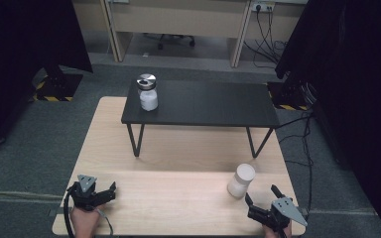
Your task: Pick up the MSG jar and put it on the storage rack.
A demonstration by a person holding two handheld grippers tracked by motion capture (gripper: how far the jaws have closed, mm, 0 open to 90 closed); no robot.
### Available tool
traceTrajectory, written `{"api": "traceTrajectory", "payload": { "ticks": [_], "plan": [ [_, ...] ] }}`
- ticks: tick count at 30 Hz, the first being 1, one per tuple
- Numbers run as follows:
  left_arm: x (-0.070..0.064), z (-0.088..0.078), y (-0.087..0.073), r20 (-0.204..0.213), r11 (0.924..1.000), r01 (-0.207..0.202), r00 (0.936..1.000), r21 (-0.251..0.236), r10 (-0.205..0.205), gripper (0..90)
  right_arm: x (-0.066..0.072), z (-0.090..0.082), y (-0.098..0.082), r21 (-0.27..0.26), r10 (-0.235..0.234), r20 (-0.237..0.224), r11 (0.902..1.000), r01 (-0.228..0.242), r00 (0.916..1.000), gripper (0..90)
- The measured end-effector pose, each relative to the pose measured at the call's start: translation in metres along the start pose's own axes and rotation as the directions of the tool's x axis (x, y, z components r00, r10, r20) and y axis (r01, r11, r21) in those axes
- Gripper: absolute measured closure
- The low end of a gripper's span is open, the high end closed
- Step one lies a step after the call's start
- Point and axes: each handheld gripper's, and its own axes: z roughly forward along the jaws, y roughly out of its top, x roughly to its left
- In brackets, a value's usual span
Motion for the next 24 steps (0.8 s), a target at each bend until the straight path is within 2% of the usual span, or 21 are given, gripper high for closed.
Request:
{"api": "traceTrajectory", "payload": {
  "ticks": [7,16,24],
  "plan": [
    [0.002,-0.001,-0.001,0.010,0.9999,0.007,0.9999,-0.008,-0.007,0.0,0.003,0.005,0.003,-0.033,-0.004,-0.048,0.9995,0.003,0.9988,0.3],
    [0.004,-0.001,-0.003,0.018,0.9997,0.017,0.9997,-0.016,-0.017,0.0,0.005,0.017,0.009,-0.061,0.003,-0.075,0.9981,-0.007,0.9972,0.3],
    [0.006,-0.002,-0.005,0.028,0.9992,0.029,0.9992,-0.026,-0.028,0.0,0.007,0.031,0.014,-0.057,-0.002,-0.096,0.9984,-0.003,0.9954,0.3]
  ]
}}
